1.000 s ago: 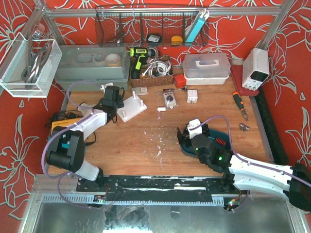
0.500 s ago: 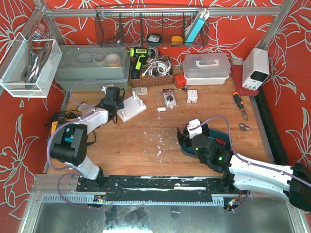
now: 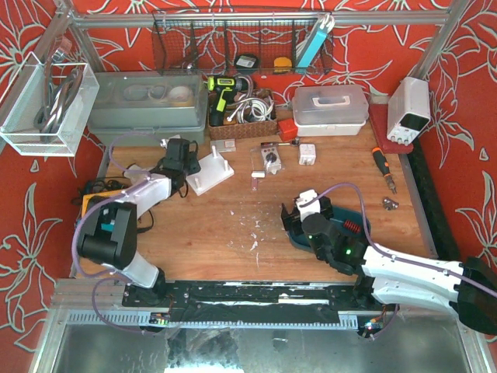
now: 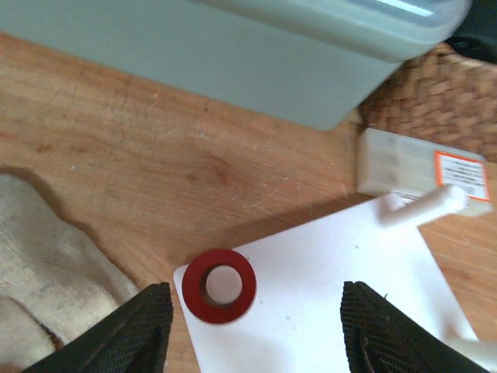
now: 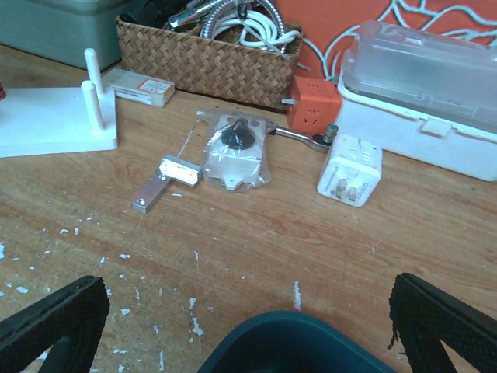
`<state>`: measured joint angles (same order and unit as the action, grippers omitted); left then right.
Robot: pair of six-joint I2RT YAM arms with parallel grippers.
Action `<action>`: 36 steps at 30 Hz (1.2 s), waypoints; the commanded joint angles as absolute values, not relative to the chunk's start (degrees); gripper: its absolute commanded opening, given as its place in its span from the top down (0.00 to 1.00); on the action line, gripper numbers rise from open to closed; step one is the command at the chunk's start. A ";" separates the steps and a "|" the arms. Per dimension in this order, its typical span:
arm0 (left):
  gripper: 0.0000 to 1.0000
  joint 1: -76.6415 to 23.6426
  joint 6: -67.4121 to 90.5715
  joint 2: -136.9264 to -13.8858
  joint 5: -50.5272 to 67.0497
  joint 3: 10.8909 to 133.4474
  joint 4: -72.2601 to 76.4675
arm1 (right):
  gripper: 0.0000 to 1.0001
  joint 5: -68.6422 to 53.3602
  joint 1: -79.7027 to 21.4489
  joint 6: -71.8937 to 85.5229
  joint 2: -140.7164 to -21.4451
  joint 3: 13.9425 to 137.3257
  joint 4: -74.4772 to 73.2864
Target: Install the large spring
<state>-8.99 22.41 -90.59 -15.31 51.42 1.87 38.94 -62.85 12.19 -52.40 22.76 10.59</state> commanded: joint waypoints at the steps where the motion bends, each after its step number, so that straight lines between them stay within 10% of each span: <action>1: 0.36 -9.08 25.81 -81.96 -12.04 48.37 2.46 | 0.01 43.80 -62.21 17.46 -52.47 25.03 6.70; 15: 0.00 -29.14 22.11 -56.26 -11.42 30.20 13.45 | 0.03 29.63 -46.16 46.76 -51.79 33.77 -28.65; 36: 0.00 -42.91 11.56 -60.37 -13.83 23.58 24.23 | 0.53 19.98 -43.22 53.65 -61.18 30.95 -16.78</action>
<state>-42.76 13.41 -60.73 -11.99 22.83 21.41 19.46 -43.62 50.68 -59.13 31.79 -20.16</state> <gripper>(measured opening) 0.997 0.473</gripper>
